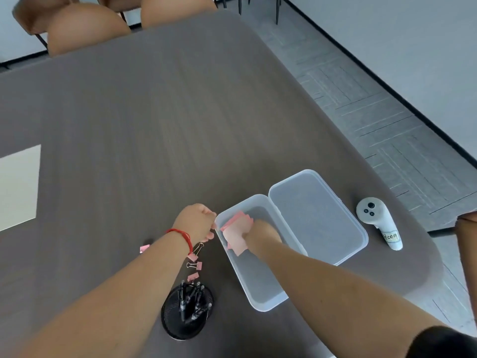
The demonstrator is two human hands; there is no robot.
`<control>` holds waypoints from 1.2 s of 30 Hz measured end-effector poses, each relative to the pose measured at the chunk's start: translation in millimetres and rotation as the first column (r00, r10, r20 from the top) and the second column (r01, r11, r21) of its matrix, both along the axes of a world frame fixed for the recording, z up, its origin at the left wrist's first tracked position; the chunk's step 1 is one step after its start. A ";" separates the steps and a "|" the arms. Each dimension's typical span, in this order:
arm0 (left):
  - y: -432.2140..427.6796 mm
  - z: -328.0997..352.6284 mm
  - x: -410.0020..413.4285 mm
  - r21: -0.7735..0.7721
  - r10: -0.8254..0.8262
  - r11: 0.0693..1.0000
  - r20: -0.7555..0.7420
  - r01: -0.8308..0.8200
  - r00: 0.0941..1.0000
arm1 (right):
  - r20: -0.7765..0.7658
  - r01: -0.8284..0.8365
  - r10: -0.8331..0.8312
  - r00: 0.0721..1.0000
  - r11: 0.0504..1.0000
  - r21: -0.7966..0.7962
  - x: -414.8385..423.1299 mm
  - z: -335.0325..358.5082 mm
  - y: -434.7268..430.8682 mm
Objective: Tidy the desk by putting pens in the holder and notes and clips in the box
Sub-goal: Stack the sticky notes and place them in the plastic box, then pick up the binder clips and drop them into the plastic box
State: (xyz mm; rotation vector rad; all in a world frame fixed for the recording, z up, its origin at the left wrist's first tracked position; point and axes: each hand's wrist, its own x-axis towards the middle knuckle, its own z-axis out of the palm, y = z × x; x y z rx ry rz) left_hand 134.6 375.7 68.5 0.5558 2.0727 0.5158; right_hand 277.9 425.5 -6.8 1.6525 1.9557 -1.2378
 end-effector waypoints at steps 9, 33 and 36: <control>-18.8 -1.1 -50.7 -0.059 0.332 0.943 0.127 -0.327 0.935 | 0.324 -0.405 0.365 0.873 0.912 0.063 -5.6 29.8 -8.0; -188.7 -74.2 -83.1 -0.210 -0.093 0.977 -0.241 0.042 0.966 | 0.166 -0.702 0.682 0.712 0.697 0.146 -127.9 23.3 -59.2; -190.3 -88.5 -79.6 -0.210 -0.171 0.972 -0.317 0.106 0.933 | 0.214 -0.717 0.685 0.697 0.677 0.167 -127.2 12.5 -60.1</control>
